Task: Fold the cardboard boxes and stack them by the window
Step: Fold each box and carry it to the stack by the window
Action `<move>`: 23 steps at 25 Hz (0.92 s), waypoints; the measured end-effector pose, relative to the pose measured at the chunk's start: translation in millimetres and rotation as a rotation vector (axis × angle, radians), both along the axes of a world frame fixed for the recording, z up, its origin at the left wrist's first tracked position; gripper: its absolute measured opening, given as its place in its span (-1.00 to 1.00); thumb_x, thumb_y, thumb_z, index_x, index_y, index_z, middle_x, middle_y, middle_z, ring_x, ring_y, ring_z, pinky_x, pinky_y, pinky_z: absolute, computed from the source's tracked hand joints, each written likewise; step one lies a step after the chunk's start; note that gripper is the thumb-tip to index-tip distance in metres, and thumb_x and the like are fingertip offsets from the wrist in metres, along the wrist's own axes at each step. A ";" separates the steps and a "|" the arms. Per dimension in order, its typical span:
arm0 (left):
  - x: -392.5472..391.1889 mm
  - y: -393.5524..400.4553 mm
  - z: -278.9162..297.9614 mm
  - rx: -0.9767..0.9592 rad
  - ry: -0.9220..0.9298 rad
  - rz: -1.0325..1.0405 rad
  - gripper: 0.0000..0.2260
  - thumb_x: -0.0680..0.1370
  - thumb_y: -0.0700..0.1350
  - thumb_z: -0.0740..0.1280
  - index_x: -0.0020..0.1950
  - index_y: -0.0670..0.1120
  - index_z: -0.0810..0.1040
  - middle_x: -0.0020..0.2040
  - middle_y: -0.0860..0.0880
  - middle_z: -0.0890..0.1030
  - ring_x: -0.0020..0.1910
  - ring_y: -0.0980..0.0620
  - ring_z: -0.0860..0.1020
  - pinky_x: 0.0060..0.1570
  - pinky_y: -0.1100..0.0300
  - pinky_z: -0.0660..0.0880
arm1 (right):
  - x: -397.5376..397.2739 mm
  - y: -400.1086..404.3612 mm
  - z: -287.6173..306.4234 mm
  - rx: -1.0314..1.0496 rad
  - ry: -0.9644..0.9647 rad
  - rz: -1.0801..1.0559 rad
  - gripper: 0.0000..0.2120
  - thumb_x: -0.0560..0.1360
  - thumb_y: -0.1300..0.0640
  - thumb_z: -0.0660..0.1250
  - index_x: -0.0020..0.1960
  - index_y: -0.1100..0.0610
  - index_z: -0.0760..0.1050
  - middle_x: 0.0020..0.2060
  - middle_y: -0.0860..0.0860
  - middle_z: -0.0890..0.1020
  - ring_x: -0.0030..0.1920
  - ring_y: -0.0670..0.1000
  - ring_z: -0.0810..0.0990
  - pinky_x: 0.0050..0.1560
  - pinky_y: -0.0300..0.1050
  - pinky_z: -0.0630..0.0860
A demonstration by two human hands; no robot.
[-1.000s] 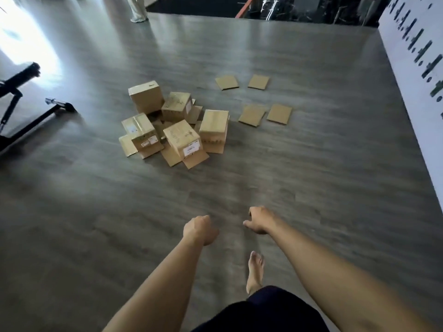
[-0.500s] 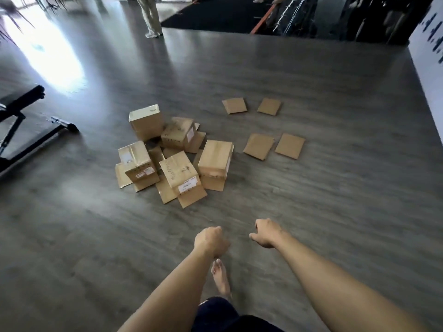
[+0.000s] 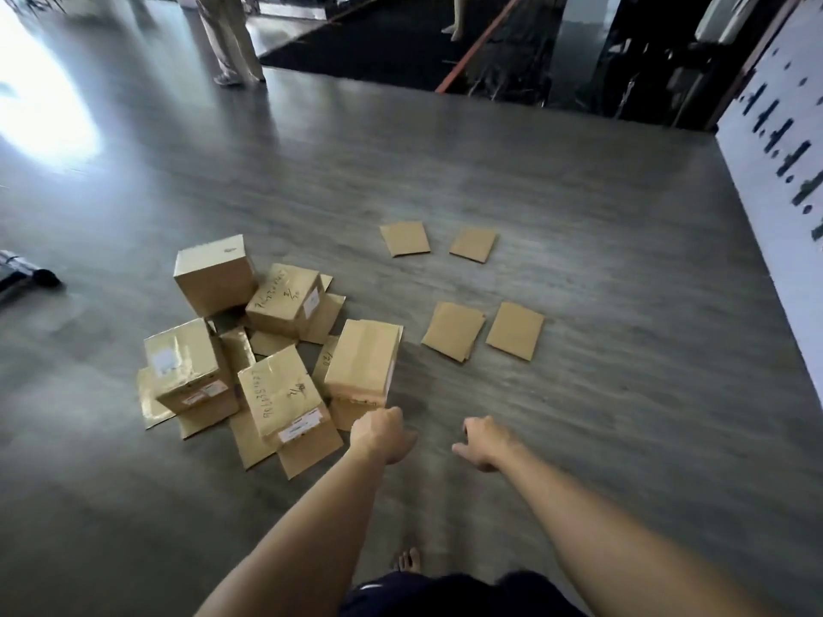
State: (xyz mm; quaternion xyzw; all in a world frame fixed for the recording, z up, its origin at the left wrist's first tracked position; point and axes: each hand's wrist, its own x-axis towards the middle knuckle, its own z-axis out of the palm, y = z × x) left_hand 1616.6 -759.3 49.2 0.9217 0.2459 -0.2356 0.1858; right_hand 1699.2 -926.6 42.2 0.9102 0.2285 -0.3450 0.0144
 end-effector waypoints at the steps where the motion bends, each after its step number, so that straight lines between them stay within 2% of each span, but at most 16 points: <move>1: 22.5 8.1 1.4 -0.004 -0.009 -0.005 -0.60 0.57 0.13 0.28 0.33 -0.05 0.50 0.25 -0.09 0.59 0.22 -0.11 0.56 0.19 0.01 0.52 | 20.7 10.9 0.0 0.001 0.008 0.009 -0.50 0.58 -0.19 0.25 0.35 0.13 0.45 0.27 0.17 0.55 0.24 0.20 0.55 0.19 0.01 0.52; 6: 115.2 38.9 -18.8 -0.002 -0.002 0.081 -0.62 0.59 0.17 0.29 0.28 -0.04 0.53 0.17 -0.05 0.62 0.14 -0.07 0.60 0.13 0.04 0.55 | 132.7 58.9 -17.9 -0.029 0.026 0.169 -0.53 0.57 -0.20 0.27 0.31 0.10 0.47 0.24 0.15 0.57 0.22 0.19 0.55 0.16 0.02 0.52; 9: 162.6 51.8 -26.5 -0.033 0.001 0.240 -0.69 0.59 0.15 0.28 0.20 -0.01 0.58 0.08 -0.01 0.65 0.04 -0.02 0.63 0.00 0.12 0.55 | 212.6 79.0 -23.3 -0.052 0.000 0.268 -0.55 0.55 -0.21 0.26 0.27 0.08 0.48 0.23 0.14 0.57 0.21 0.19 0.56 0.10 0.01 0.50; 12: 207.5 64.5 -15.9 -0.014 -0.019 0.349 -0.70 0.61 0.13 0.26 0.21 -0.03 0.56 0.10 -0.02 0.63 0.07 -0.01 0.62 0.00 0.16 0.53 | 291.7 109.0 -11.3 -0.066 -0.029 0.388 -0.55 0.53 -0.21 0.26 0.26 0.07 0.49 0.25 0.13 0.58 0.23 0.17 0.56 0.12 -0.02 0.50; 14: 233.8 71.0 -16.3 0.001 -0.061 0.453 -0.72 0.61 0.13 0.29 0.17 -0.03 0.56 0.01 -0.01 0.62 -0.05 0.01 0.60 -0.17 0.21 0.48 | 335.7 137.5 -4.9 -0.059 -0.059 0.473 -0.54 0.53 -0.22 0.26 0.26 0.08 0.49 0.26 0.12 0.57 0.25 0.17 0.55 0.15 -0.01 0.49; 16: 251.9 73.4 -19.0 -0.031 -0.087 0.548 -0.73 0.59 0.15 0.32 0.14 -0.02 0.56 -0.07 0.03 0.57 -0.16 0.07 0.51 -0.23 0.24 0.39 | 362.2 163.8 0.7 -0.042 -0.080 0.541 -0.53 0.53 -0.24 0.27 0.26 0.08 0.49 0.27 0.12 0.57 0.26 0.16 0.55 0.16 -0.02 0.49; 19: 274.5 81.8 -29.0 -0.050 -0.025 0.634 -0.73 0.58 0.15 0.33 0.14 -0.01 0.57 0.02 0.00 0.63 -0.16 0.10 0.47 -0.26 0.29 0.35 | 384.7 196.4 -2.0 -0.028 -0.042 0.626 -0.51 0.54 -0.23 0.27 0.31 0.09 0.48 0.27 0.12 0.57 0.26 0.15 0.55 0.17 -0.03 0.49; 23: 299.1 121.2 -40.2 -0.051 -0.001 0.708 -0.75 0.58 0.15 0.29 0.07 -0.01 0.55 0.05 -0.02 0.64 -0.04 0.00 0.59 -0.11 0.16 0.52 | 407.2 233.6 -8.7 -0.034 0.000 0.667 -0.51 0.54 -0.24 0.26 0.32 0.06 0.47 0.29 0.10 0.56 0.28 0.15 0.54 0.20 -0.02 0.48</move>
